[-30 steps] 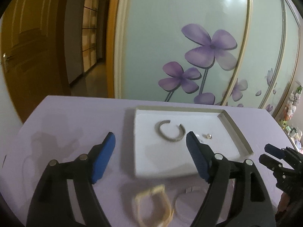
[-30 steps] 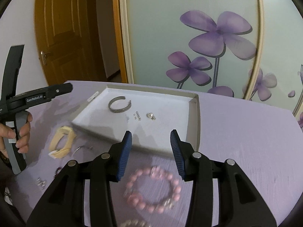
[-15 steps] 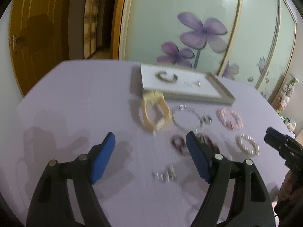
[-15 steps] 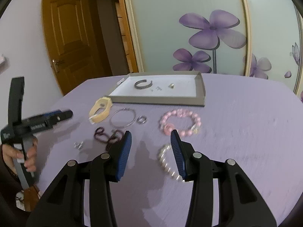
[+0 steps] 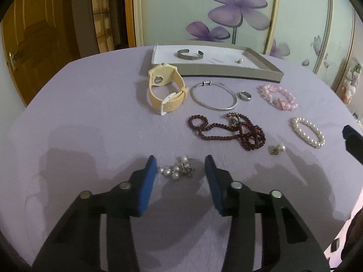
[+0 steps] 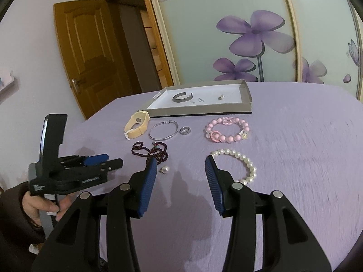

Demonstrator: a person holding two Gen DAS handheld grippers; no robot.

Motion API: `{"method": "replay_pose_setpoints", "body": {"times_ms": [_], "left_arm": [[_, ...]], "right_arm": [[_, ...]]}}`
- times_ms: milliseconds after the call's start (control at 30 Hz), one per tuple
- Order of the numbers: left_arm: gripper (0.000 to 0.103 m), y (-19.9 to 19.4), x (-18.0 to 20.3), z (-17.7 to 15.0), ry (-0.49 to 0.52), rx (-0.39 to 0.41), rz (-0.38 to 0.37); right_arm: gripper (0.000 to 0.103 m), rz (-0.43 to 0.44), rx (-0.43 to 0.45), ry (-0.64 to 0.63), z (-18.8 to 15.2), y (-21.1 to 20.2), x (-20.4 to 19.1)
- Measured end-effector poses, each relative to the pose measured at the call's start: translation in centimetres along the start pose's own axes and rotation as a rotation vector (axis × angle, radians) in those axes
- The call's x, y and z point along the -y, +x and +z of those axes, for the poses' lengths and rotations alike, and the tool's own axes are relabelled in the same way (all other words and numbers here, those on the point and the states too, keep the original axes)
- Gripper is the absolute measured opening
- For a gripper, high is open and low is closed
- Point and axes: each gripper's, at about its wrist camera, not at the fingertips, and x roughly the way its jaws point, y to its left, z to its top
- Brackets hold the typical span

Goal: Organize jewelry
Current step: 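Grasp the silver earring cluster with left while right moves to another pearl stud, then lift the silver earrings with left while right grasps the second pearl stud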

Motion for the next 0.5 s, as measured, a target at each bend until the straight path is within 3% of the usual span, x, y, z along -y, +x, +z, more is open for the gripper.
{"method": "replay_pose_setpoints", "body": {"times_ms": [200,500], "left_arm": [[0.012,0.0,0.2,-0.1,0.002,0.008,0.018],[0.011,0.0,-0.4,0.5,-0.001,0.006,-0.006]], "right_arm": [[0.049,0.005,-0.003,0.012,-0.3,0.2,0.2],[0.049,0.017,-0.037,0.01,-0.7,1.3,-0.7]]}}
